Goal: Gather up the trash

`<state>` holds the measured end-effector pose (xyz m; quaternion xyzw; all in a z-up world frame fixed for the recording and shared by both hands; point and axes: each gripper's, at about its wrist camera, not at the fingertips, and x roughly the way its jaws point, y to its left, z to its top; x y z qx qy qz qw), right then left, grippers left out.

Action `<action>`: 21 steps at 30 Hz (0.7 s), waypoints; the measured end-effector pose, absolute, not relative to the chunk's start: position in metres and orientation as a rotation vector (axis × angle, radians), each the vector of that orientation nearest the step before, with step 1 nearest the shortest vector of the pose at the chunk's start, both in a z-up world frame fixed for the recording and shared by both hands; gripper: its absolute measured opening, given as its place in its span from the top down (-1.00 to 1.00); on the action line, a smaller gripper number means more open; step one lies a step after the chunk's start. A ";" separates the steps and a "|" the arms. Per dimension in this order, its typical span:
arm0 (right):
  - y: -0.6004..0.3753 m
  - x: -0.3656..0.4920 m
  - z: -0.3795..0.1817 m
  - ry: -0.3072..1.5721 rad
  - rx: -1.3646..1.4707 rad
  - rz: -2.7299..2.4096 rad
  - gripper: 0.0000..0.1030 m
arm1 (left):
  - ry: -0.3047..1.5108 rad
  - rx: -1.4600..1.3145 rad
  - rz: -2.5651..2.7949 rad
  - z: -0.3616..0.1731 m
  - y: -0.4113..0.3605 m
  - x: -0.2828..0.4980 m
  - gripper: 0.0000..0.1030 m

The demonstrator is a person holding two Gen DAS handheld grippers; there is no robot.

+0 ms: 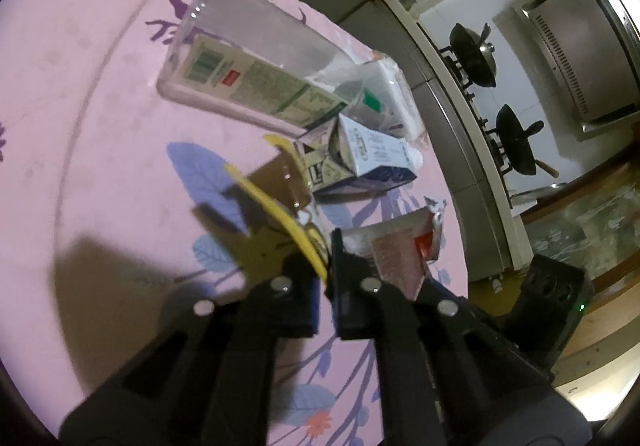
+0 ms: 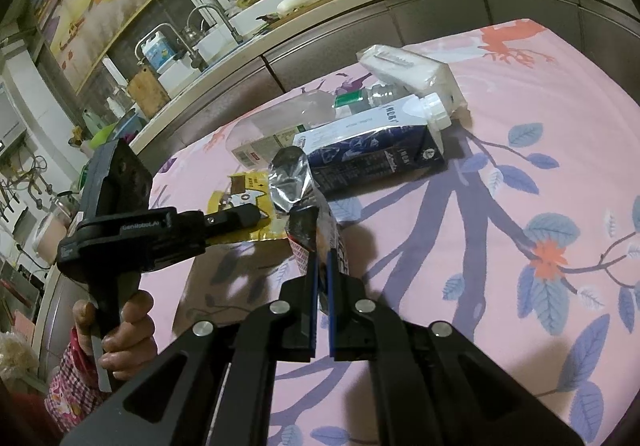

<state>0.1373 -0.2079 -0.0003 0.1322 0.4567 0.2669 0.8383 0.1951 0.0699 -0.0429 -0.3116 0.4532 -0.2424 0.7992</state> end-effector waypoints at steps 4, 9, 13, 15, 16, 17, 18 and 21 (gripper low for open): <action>-0.211 0.136 0.005 0.952 0.298 0.570 0.97 | 0.948 -0.676 -0.518 -0.036 0.078 0.187 0.96; -0.216 0.133 0.017 0.936 0.339 0.607 0.97 | 0.914 -0.680 -0.524 -0.024 0.087 0.172 0.96; -0.218 0.127 0.029 0.921 0.371 0.646 0.97 | 0.893 -0.673 -0.532 -0.013 0.090 0.158 0.96; -0.221 0.124 0.036 0.907 0.386 0.663 0.97 | 0.885 -0.665 -0.538 -0.007 0.088 0.153 0.96; -0.223 0.122 0.039 0.898 0.396 0.670 0.97 | 0.882 -0.661 -0.541 -0.005 0.087 0.151 0.96; -0.225 0.120 0.042 0.892 0.401 0.671 0.97 | 0.878 -0.655 -0.545 -0.001 0.085 0.149 0.96; -0.228 0.119 0.044 0.884 0.404 0.670 0.97 | 0.873 -0.646 -0.552 0.003 0.083 0.147 0.96; -0.243 0.119 0.048 0.860 0.413 0.645 0.97 | 0.865 -0.614 -0.576 0.015 0.068 0.145 0.96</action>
